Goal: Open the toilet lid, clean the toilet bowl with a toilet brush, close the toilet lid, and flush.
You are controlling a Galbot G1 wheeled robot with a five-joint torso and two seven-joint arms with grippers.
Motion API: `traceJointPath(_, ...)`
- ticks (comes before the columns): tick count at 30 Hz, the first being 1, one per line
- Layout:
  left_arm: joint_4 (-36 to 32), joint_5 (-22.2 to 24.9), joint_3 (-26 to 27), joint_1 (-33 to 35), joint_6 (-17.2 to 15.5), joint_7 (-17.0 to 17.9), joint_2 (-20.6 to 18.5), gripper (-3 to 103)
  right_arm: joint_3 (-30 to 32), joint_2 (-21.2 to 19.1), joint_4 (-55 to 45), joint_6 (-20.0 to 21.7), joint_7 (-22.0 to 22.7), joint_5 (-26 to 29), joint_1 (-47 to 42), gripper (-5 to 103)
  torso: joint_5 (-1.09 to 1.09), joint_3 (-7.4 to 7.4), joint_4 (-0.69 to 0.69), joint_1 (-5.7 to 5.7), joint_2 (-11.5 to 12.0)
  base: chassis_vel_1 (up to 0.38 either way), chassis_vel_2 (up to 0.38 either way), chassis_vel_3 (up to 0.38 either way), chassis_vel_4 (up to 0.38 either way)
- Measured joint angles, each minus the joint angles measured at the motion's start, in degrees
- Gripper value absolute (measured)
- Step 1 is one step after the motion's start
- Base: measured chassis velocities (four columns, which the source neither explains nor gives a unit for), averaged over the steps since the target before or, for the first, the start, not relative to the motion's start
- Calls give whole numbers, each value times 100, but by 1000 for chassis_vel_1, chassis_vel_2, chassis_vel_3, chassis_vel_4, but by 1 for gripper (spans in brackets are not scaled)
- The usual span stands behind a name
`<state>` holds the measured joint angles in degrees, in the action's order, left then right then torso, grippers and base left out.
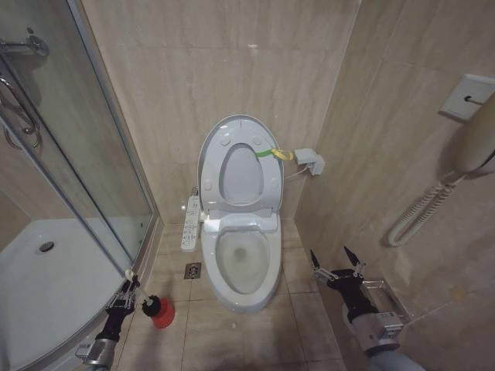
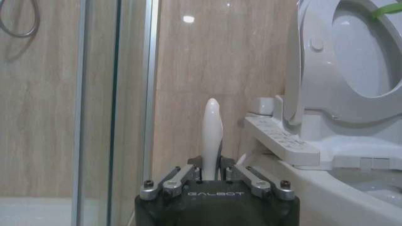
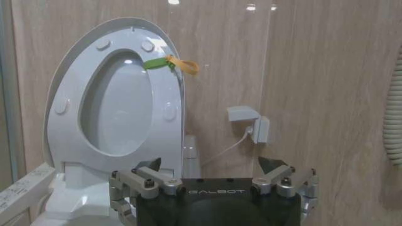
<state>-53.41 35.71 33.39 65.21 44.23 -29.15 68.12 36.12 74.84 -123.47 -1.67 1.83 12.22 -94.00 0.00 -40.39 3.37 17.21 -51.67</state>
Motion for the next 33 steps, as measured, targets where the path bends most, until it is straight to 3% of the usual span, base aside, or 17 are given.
traceJointPath(33,390,-110,-117,-347,108,-89,-84,18,0,0,0,0,0,0,0,100,0,161,0,-123,284,0,0,0,0)
